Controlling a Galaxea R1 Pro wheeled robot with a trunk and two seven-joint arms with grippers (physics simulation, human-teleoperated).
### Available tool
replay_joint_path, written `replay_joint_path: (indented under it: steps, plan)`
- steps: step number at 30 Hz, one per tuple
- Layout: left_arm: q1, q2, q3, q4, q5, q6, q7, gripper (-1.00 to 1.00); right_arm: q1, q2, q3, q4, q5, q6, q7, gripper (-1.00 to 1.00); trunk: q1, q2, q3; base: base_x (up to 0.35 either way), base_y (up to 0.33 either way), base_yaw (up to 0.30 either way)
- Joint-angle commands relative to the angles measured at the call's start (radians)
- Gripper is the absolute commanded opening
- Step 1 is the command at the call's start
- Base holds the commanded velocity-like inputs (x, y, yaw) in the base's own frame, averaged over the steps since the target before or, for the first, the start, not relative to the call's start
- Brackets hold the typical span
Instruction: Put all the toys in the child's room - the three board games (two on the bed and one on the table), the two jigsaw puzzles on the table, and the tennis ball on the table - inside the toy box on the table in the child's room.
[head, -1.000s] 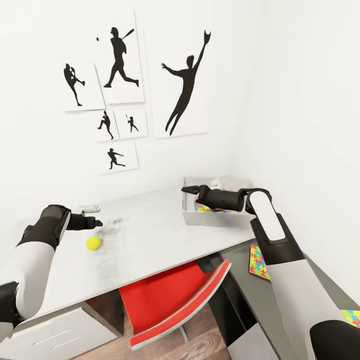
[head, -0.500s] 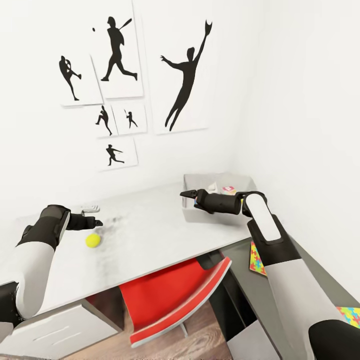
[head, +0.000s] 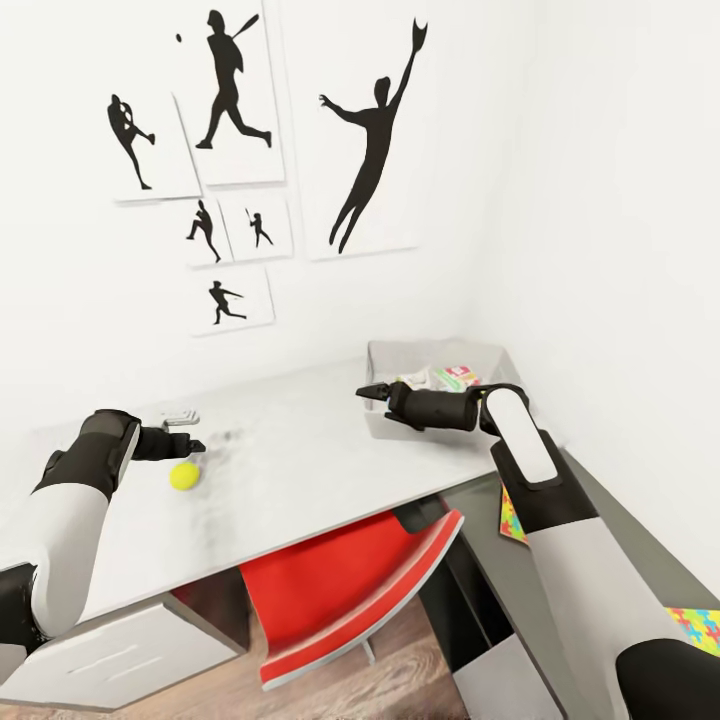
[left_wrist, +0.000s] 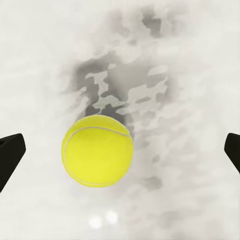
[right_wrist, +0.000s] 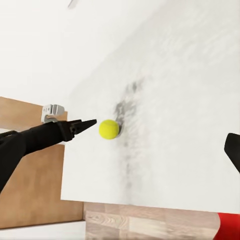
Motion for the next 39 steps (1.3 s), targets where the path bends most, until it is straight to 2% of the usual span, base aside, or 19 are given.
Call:
replay_joint_path:
  steps: [1,5,11,39]
  plan:
    - [-0.001,-0.001,0.004,-0.001,-0.010,0.003,-0.009,1.00,-0.001,0.000,0.000,-0.001,-0.010,0.002,-0.010,1.00,0.001,-0.002,-0.004,0.000,0.000,0.000]
    - [-0.001,0.000,0.004,-0.002,-0.010,0.003,-0.010,1.00,-0.001,0.001,0.024,0.000,-0.008,0.002,-0.011,1.00,0.001,-0.002,-0.009,0.000,0.000,0.000]
    - [-0.001,-0.001,0.004,-0.002,-0.010,0.003,-0.010,1.00,-0.001,0.001,0.038,0.001,-0.008,0.002,-0.011,1.00,0.001,-0.002,-0.013,0.000,0.000,0.000]
    - [-0.001,0.000,0.004,-0.002,-0.010,0.001,-0.008,1.00,0.000,0.000,0.043,-0.006,-0.010,0.002,-0.011,1.00,0.001,-0.002,-0.021,0.000,0.000,0.000]
